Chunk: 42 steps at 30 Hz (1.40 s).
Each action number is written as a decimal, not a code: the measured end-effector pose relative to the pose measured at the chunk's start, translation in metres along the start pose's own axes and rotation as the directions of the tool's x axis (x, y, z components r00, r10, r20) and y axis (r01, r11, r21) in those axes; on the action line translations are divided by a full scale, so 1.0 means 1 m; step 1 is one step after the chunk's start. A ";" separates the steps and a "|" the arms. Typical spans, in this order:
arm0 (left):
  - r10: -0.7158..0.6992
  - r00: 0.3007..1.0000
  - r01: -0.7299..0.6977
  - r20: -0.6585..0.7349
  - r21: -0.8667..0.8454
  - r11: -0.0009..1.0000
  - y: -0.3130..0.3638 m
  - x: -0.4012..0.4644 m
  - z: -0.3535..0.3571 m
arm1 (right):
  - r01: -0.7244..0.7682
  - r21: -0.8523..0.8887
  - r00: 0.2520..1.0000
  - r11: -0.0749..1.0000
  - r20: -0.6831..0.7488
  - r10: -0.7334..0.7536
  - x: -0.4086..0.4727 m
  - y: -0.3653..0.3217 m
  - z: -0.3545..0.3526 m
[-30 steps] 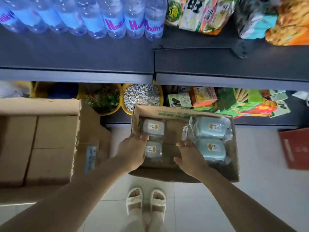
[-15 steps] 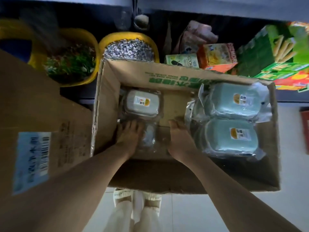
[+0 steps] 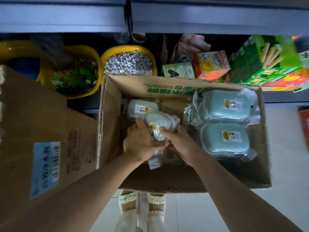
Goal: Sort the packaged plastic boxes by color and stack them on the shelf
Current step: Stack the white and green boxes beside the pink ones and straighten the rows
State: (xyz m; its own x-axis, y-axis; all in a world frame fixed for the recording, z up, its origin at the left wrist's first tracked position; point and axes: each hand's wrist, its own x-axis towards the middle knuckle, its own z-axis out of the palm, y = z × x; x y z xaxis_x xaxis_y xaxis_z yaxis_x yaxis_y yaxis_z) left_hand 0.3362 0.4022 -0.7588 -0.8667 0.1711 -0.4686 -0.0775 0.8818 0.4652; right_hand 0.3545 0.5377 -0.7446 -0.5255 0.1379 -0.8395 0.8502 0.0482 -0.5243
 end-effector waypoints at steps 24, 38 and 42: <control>0.160 0.977 -0.214 0.144 0.595 0.774 -0.026 0.106 0.018 | 0.434 -0.279 0.774 0.857 -0.371 -0.513 0.010 -0.026 -0.041; 0.110 0.994 -0.108 -0.006 0.148 0.983 0.060 -0.028 -0.139 | 0.532 -0.245 0.706 0.811 -0.400 -0.584 -0.137 -0.123 -0.084; 0.135 0.988 -0.119 -0.072 0.193 0.974 0.092 -0.085 -0.226 | 0.672 -0.168 0.662 0.721 -0.301 -0.686 -0.221 -0.180 -0.096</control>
State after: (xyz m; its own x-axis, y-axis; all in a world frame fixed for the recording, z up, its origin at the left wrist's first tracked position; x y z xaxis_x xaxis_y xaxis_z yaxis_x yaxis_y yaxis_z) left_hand 0.2912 0.3697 -0.5066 -0.9024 0.2568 -0.3461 0.1230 0.9231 0.3643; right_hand 0.3202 0.5940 -0.4510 -0.9218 0.3562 -0.1528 0.2657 0.2938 -0.9182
